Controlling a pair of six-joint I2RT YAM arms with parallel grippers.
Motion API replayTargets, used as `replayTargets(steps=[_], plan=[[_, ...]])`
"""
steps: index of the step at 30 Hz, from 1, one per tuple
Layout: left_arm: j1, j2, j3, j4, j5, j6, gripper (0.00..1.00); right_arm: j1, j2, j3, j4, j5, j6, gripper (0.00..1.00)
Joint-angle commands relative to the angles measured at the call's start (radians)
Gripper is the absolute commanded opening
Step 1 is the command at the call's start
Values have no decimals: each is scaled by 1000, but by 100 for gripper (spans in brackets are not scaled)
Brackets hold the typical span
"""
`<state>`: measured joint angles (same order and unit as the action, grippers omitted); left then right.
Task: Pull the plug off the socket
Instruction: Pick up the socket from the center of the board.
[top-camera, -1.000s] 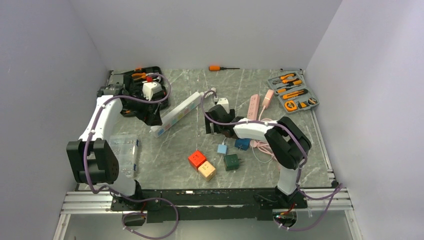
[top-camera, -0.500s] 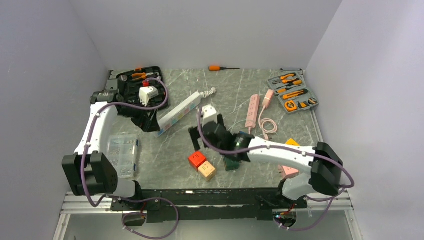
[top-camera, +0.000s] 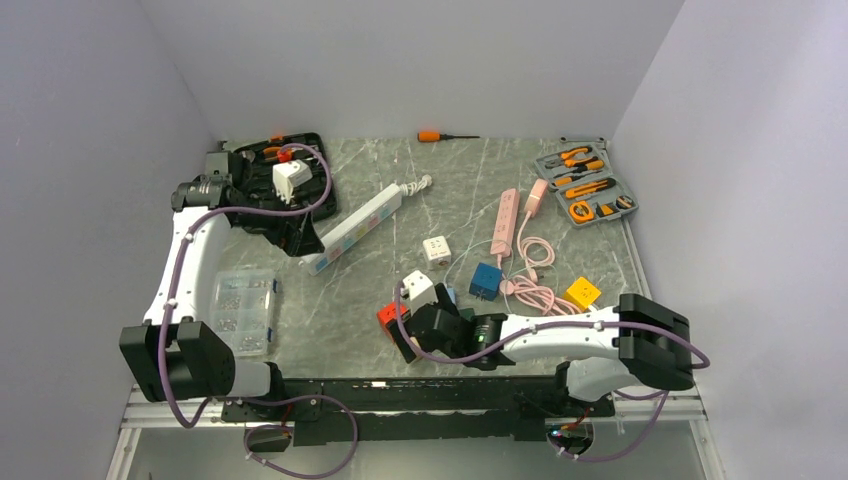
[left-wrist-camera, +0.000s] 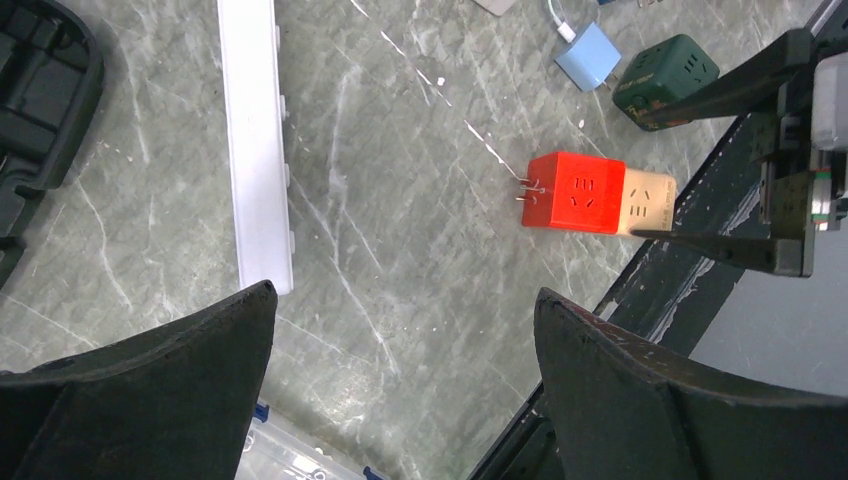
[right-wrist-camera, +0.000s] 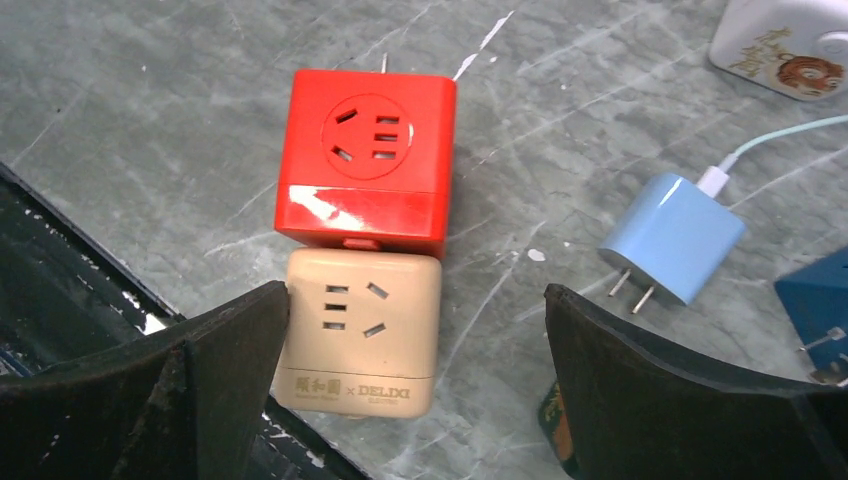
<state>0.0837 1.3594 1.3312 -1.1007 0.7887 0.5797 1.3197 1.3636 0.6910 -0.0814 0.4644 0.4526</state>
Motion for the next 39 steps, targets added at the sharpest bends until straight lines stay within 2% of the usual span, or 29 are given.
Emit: replayTargets(steps=[1, 8, 13, 18, 22, 24, 27, 30, 32, 33, 34, 36, 39], plan=[[4, -48, 32, 27, 11, -33, 99, 13, 27, -15, 77, -6, 7, 100], [4, -43, 28, 34, -7, -37, 99, 21, 21, -22, 108, -19, 9, 100], [3, -47, 27, 62, -19, -63, 99, 45, 85, -32, 124, -35, 29, 100], [9, -49, 19, 107, -99, -114, 99, 68, 180, -25, 133, -24, 41, 100], [13, -27, 25, 39, -37, -35, 99, 68, 197, -21, 146, -7, 39, 97], [13, -15, 20, 28, -22, -26, 99, 67, 191, -21, 154, -3, 29, 92], [-3, -49, -63, 123, -109, -29, 99, 68, 180, -18, 165, 9, 12, 81], [-10, -207, -204, 312, -149, -9, 100, 62, 170, -15, 167, 25, -1, 61], [-17, -264, -237, 365, -154, 21, 99, 54, 159, -11, 162, 33, -11, 46], [-21, -271, -239, 368, -171, 26, 99, 50, 151, -8, 160, 36, -15, 35], [-21, -266, -232, 357, -184, 35, 99, 47, 139, -5, 156, 41, -21, 28], [-21, -219, -197, 280, -178, 91, 99, 41, 119, 1, 145, 46, -33, 23], [-21, -160, -119, 128, -96, 248, 99, 24, 79, 7, 134, 30, -45, 21]])
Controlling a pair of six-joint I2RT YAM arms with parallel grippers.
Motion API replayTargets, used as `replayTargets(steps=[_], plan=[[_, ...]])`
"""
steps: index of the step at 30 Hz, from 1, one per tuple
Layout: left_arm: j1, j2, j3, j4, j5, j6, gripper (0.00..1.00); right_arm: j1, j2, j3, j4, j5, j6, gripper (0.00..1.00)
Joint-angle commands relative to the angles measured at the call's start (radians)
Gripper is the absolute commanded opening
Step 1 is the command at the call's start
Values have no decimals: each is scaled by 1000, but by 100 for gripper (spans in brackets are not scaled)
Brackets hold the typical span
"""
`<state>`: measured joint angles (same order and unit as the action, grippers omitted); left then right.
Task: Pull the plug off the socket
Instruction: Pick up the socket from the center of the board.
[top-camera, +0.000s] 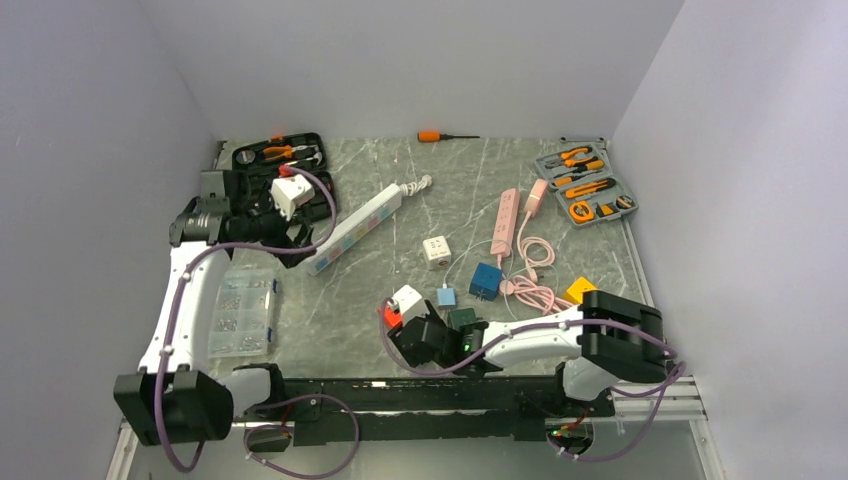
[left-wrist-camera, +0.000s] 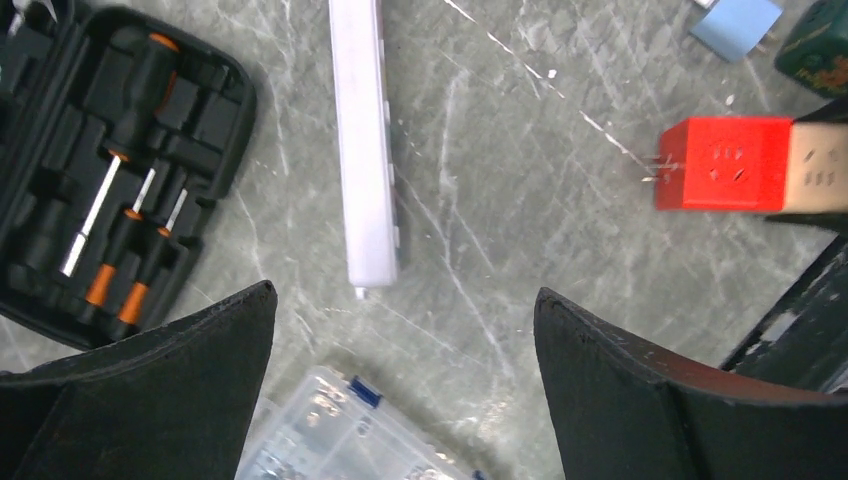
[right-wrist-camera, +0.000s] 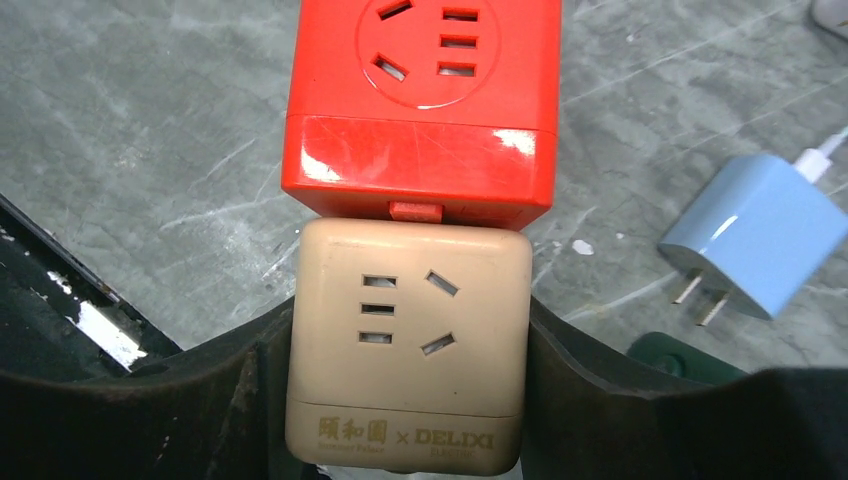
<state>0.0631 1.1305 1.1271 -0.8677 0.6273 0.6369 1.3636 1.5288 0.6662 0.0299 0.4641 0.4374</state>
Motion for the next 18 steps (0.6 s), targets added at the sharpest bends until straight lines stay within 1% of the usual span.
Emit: replayTargets(steps=[1, 3, 4, 5, 6, 7, 8, 12, 13, 15, 18], plan=[[-1, 44, 67, -95, 94, 226, 99, -28, -102, 32, 19, 20, -31, 20], [-1, -85, -34, 21, 133, 279, 99, -48, -137, 31, 18, -9, -34, 18], [-6, -153, -119, 99, 144, 301, 99, -62, -156, 31, 14, -31, -35, 16], [-14, -219, -177, 166, 133, 319, 99, -72, -177, 33, 13, -52, -35, 15], [-31, -270, -223, 228, 85, 325, 99, -87, -198, 34, 11, -74, -35, 14], [-49, -301, -247, 254, 55, 346, 99, -101, -216, 36, 9, -96, -37, 13], [-56, -314, -252, 242, 42, 392, 99, -116, -235, 38, 8, -123, -41, 13], [-124, -258, -188, 26, 38, 552, 99, -195, -294, 52, 15, -253, -48, 11], [-142, -255, -188, 22, 26, 552, 99, -213, -302, 58, 16, -294, -49, 11], [-187, -301, -229, 71, 12, 555, 99, -243, -310, 82, 10, -373, -51, 10], [-252, -463, -373, 189, 38, 648, 100, -269, -306, 124, -16, -449, -64, 10]])
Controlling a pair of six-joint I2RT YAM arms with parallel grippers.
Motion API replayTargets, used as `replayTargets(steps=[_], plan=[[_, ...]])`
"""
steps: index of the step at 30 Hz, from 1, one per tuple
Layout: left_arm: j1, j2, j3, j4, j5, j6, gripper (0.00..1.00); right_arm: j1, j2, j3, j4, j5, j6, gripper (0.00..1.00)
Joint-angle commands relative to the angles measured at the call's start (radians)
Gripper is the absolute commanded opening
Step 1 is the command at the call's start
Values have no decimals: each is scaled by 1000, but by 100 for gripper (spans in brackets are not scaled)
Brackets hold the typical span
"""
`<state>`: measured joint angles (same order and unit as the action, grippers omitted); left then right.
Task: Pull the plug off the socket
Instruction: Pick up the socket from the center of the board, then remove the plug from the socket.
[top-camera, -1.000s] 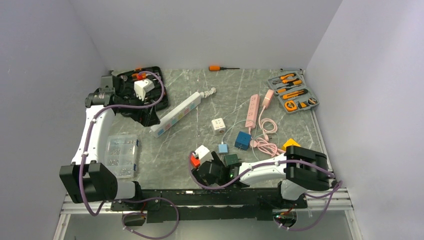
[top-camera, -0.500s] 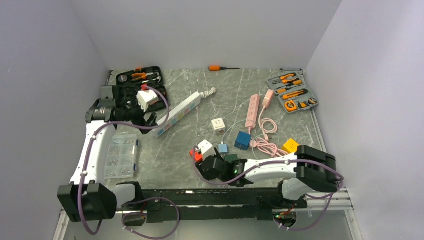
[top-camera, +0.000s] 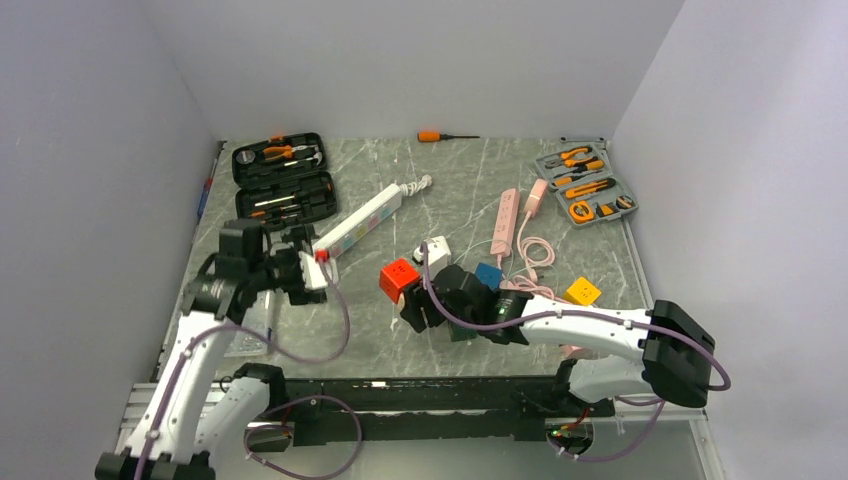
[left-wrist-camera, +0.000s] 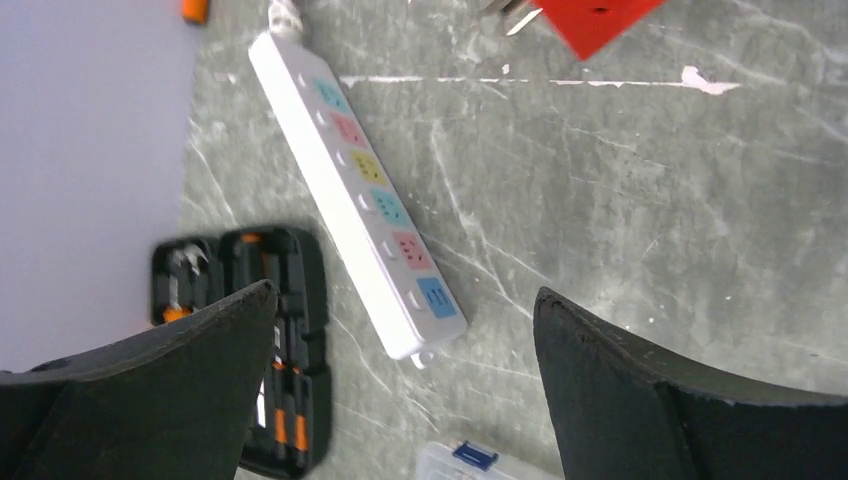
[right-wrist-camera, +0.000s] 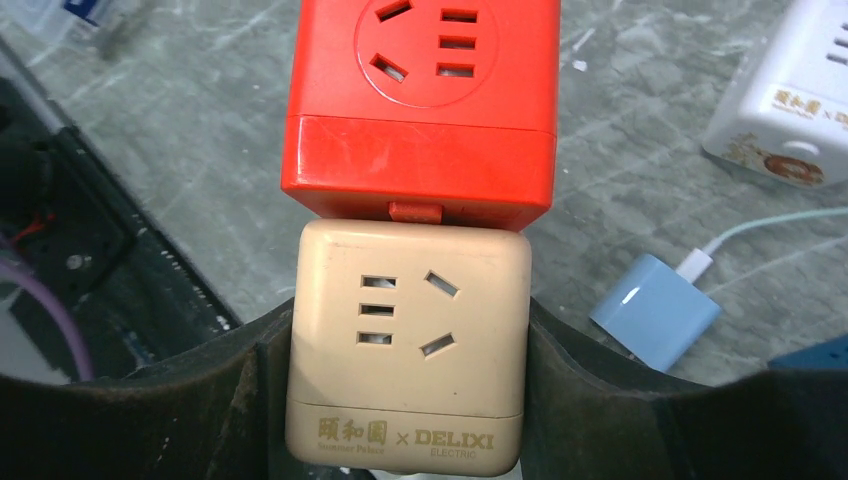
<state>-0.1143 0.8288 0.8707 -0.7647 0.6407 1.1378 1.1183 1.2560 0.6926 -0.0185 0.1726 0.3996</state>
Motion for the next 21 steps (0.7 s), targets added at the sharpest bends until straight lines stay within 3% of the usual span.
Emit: replayTargets(steps=[1, 5, 7, 15, 21], plan=[[-100, -220, -165, 132, 23, 169, 99, -29, -28, 115, 24, -177, -30, 10], [-192, -358, -295, 192, 25, 287, 99, -47, -9, 171, -18, -247, -36, 10], [-231, -382, -321, 254, 10, 269, 99, -53, 1, 189, -18, -276, -35, 10], [-354, -404, -387, 384, -64, 314, 99, -61, 84, 268, -35, -355, -33, 5], [-448, -364, -393, 386, -121, 332, 99, -61, 111, 301, -29, -385, -30, 4]])
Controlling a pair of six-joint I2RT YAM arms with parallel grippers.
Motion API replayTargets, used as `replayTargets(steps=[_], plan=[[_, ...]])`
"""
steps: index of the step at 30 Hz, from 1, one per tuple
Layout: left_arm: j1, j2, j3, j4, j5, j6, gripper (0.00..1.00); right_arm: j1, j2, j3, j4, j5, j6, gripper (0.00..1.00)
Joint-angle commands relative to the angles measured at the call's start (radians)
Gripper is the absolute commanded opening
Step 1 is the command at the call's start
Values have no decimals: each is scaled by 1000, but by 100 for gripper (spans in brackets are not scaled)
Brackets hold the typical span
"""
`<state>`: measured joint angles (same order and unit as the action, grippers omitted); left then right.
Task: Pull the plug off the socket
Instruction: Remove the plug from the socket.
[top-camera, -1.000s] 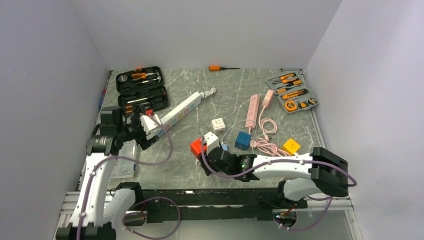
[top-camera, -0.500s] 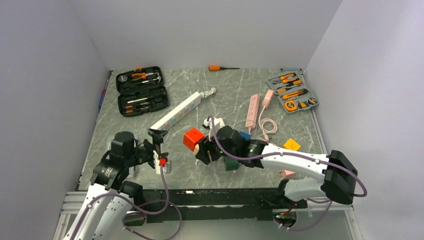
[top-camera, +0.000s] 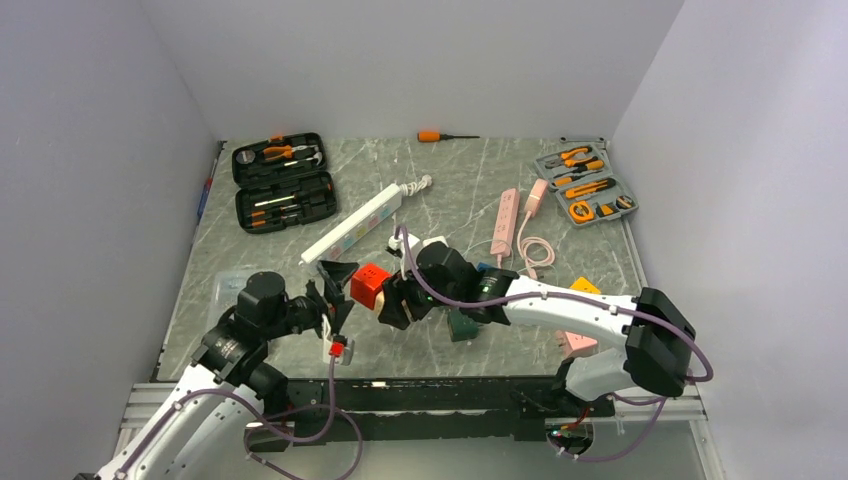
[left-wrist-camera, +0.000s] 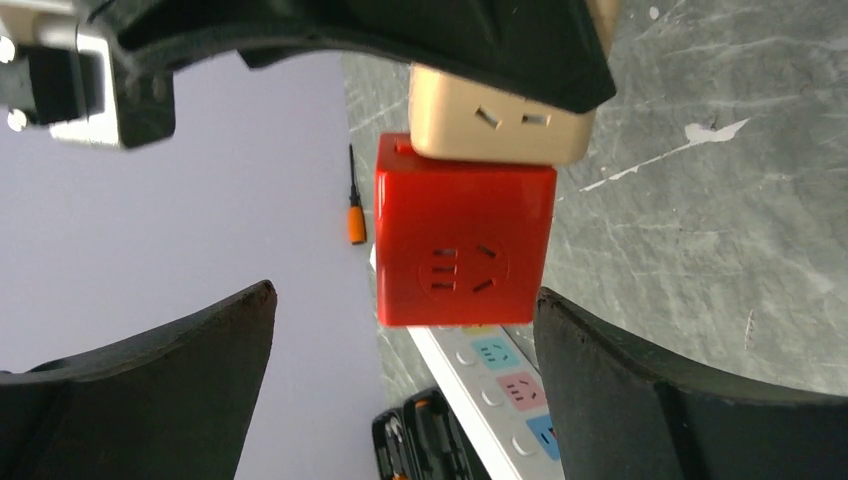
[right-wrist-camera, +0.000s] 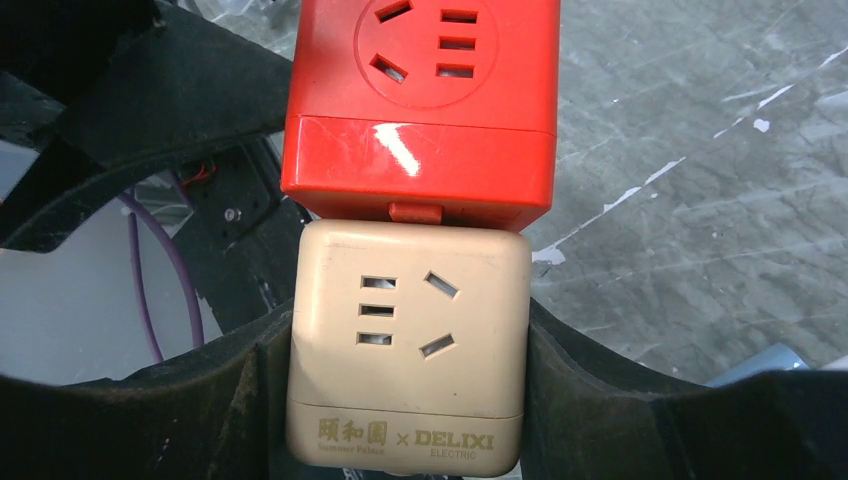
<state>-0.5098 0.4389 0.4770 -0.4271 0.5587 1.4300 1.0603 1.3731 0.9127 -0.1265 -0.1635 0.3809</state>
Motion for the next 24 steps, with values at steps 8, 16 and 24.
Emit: replayTargets(steps=[8, 16, 24], plan=[[-127, 106, -20, 110, -129, 64, 99, -3, 27, 121, 88, -94, -7, 3], [-132, 148, -30, 203, -174, 70, 90, -4, 32, 119, 80, -120, -10, 1], [-201, 163, 1, 167, -190, 27, 63, -4, 64, 140, 96, -140, -9, 0]])
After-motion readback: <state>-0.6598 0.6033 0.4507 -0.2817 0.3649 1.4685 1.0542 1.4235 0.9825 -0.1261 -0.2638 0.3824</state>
